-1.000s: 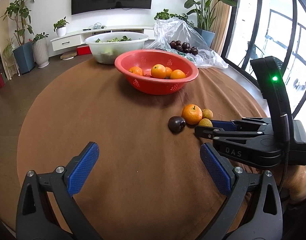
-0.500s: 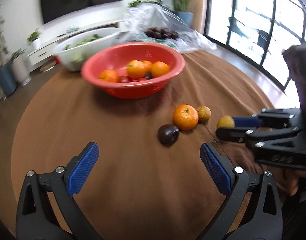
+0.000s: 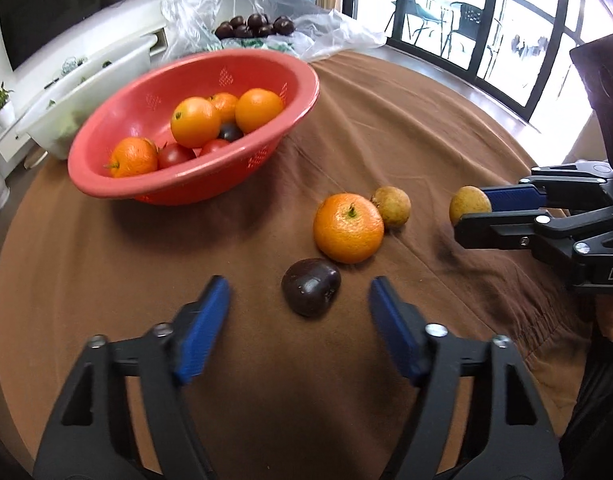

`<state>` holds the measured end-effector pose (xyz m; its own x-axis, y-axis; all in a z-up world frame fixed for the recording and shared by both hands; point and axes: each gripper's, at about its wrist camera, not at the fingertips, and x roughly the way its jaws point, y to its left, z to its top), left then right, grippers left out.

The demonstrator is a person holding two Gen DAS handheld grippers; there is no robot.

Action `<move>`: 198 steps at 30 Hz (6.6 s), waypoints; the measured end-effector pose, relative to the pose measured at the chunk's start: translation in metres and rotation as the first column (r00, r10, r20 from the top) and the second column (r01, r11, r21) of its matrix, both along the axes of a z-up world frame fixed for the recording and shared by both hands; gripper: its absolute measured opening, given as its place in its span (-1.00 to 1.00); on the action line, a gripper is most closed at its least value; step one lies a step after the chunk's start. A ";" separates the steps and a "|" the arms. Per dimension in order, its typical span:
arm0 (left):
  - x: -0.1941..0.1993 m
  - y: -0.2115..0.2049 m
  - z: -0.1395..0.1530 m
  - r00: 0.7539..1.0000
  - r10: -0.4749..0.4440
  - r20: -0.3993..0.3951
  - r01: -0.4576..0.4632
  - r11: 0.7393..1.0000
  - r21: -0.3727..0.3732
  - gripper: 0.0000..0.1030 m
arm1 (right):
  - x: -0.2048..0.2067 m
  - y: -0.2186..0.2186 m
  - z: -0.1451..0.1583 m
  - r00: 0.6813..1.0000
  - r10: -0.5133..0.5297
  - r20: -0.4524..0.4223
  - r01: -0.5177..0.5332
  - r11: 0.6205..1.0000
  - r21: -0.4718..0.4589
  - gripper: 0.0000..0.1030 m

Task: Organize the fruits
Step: 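Grasp the small pear with the right tool while the left tool grasps the dark plum, then carry the plum and pear over the red bowl and lower them in, then open both tools and move them back to the last tangerine and pear, then grasp the tangerine with the left tool while the right tool grasps the pear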

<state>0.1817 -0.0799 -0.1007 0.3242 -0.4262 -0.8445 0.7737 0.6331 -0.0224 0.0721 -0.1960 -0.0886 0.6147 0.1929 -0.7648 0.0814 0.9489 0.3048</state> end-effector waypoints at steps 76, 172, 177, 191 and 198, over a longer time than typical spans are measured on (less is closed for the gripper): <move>0.158 -0.008 0.038 0.951 0.305 0.049 -0.294 0.942 -0.162 -0.51 | 0.196 0.000 0.032 0.992 0.119 0.029 -0.113 0.979 -0.168 -0.39; -0.013 -0.014 0.026 0.988 0.121 0.099 -0.113 0.991 -0.078 0.99 | 0.039 -0.009 0.002 0.940 0.339 -0.023 -0.337 0.921 -0.193 -0.43; 0.001 -0.033 0.018 0.986 0.132 0.105 -0.128 0.991 -0.049 0.98 | 0.035 -0.022 0.001 0.962 0.272 -0.019 -0.271 0.944 -0.190 -0.43; 0.006 -0.052 -0.003 0.994 0.091 0.061 -0.090 0.996 -0.008 0.00 | 0.030 -0.019 0.001 0.962 0.272 0.000 -0.268 0.949 -0.169 -0.43; 0.004 -0.054 -0.001 0.995 0.083 0.058 -0.081 0.996 -0.027 -0.25 | 0.030 -0.019 0.001 0.963 0.268 0.000 -0.265 0.950 -0.167 -0.43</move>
